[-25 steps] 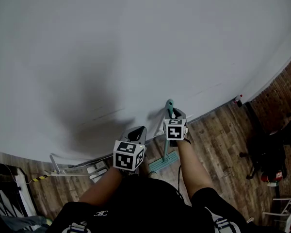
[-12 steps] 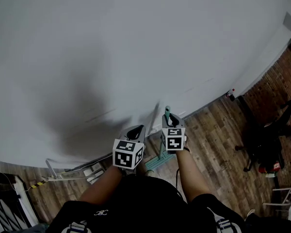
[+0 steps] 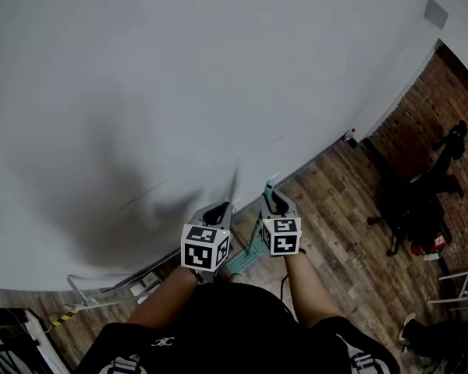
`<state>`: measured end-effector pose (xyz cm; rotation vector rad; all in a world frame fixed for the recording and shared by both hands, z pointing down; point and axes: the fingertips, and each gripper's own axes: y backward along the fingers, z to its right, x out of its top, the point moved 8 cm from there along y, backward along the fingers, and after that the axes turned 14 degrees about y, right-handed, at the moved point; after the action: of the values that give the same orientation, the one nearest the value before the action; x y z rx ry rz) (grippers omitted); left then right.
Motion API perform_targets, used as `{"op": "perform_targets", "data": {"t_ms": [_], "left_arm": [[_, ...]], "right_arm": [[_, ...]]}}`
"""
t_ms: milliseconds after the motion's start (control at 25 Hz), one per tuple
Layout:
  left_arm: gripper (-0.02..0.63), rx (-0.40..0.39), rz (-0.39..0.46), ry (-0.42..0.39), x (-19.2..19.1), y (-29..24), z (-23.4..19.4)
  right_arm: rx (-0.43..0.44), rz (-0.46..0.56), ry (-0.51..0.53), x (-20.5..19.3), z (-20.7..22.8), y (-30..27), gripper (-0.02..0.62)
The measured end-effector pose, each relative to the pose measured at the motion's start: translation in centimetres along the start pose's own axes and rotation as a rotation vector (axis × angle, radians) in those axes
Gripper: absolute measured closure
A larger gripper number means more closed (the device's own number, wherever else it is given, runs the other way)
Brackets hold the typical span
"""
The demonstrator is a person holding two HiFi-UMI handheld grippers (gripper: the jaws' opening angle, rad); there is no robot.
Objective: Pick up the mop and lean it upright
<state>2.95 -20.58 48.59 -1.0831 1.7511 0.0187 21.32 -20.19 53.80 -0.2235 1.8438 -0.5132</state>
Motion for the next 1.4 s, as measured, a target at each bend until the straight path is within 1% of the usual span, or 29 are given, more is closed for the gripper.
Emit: {"op": "perform_targets", "data": {"t_ms": [240,520,720,880,1080,1400], "left_arm": [[0.609,-0.043,-0.022,-0.022,-0.2,-1.1,1.4],[0.609,-0.065,-0.023,-0.037,-0.3,-1.4,2.3],[0.609,-0.069,-0.03,-0.087,-0.5,-1.4,2.6],[0.609,-0.093,-0.03,-0.061,-0.4,-1.5,2.7],[0.609,-0.065,-0.046,-0.101,-0.9,-1.6,2.6],[0.609,-0.027,-0.053,-0.103,-1.1,-1.5,2.0]], "right_arm": [[-0.035,0.014,-0.036,-1.2,0.9,2.3,0.488],[-0.048,0.018,-0.06,-1.6,1.4,3.1,0.488],[-0.048,0.021,-0.075,-1.8,1.8,3.0,0.488],[-0.042,0.022,-0.082,-1.9,2.2,2.7,0.488],[-0.031,0.016,-0.089,-2.1,1.8,2.4,0.488],[-0.013,0.014,-0.082,-2.3,1.3,1.6,0.486]]}}
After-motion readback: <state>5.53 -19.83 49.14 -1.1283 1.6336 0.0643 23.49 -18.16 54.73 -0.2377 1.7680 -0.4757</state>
